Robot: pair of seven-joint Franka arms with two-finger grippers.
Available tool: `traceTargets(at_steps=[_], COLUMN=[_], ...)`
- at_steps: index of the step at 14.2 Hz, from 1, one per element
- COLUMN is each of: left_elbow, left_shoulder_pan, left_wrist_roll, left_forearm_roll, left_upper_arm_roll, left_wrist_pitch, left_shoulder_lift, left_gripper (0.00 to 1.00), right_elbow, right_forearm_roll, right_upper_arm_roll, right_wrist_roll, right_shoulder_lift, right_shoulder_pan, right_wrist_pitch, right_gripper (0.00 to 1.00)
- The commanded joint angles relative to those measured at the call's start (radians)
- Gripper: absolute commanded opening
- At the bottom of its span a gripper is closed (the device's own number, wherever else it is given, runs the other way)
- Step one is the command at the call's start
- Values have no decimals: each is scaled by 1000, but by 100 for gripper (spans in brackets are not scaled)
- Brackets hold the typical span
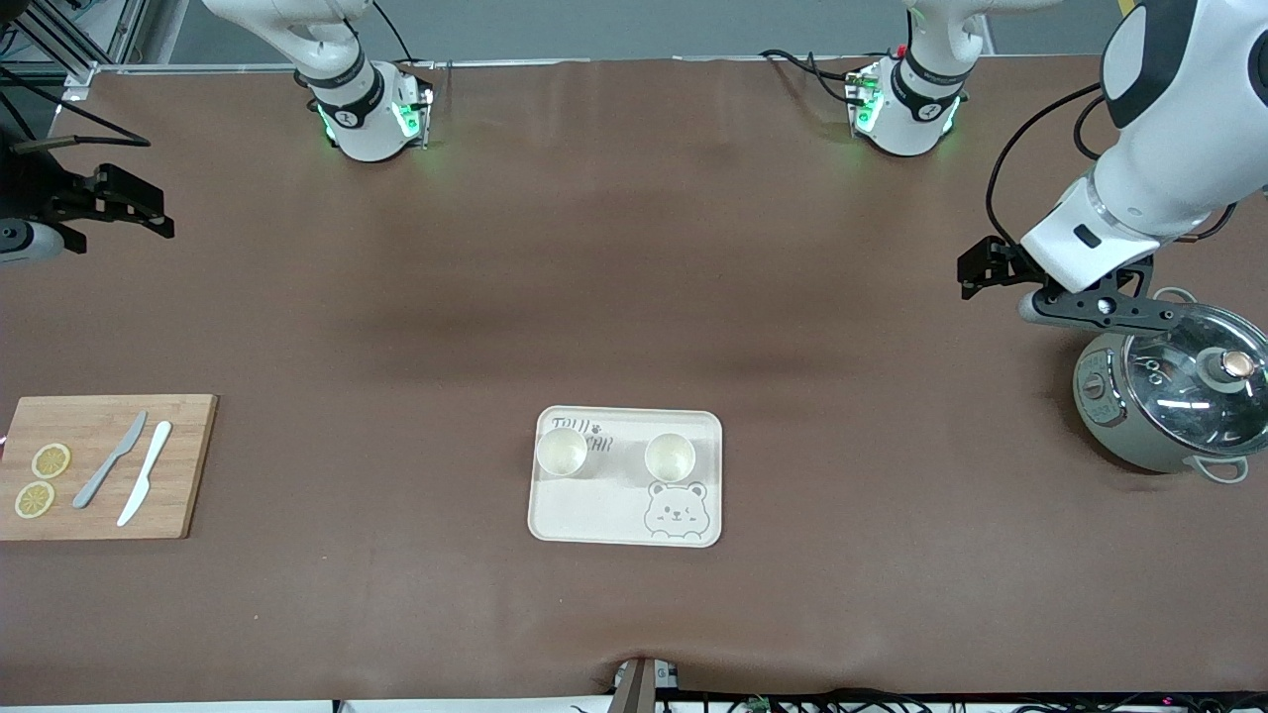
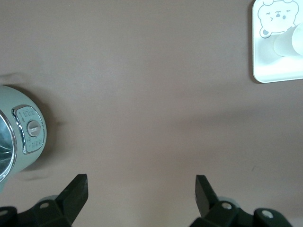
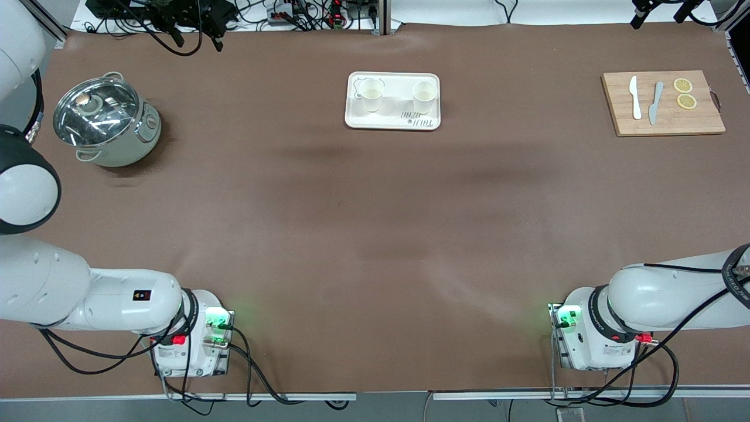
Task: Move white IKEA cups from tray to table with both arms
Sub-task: 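Move the left gripper over the white cups on the tray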
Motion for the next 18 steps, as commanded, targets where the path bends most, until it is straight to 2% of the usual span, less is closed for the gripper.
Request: traceTargets(at_steps=[1, 5, 9, 11, 14, 16, 18], left_elbow=[15, 16, 9, 25, 135, 163, 237], left_shoulder_pan=[5, -17, -64, -80, -146, -220, -249], left_wrist_roll=[-18, 0, -122, -146, -245, -284, -356], left_forearm_roll=[-14, -12, -8, -12, 0, 6, 67], left_upper_arm_roll=[-10, -20, -36, -40, -42, -34, -40], left_wrist_pitch=[-18, -16, 88, 91, 88, 91, 93], left_shoulder_lift=[-1, 7, 30, 60, 169, 236, 318], left_gripper=[100, 100, 100, 100, 100, 100, 100], right_elbow=[16, 16, 22, 22, 21, 22, 24], right_forearm_roll=[6, 6, 6, 6, 6, 6, 6], right_upper_arm_roll=[11, 11, 11, 11, 11, 11, 11], right_wrist_roll=[-10, -10, -13, -14, -14, -14, -13], right_shoulder_lift=[7, 7, 16, 18, 27, 48, 48], right_shoulder_pan=[-19, -21, -19, -21, -21, -19, -19], right_wrist_pitch=[-15, -15, -15, -15, -21, -29, -35], right_gripper=[100, 100, 100, 100, 100, 100, 100])
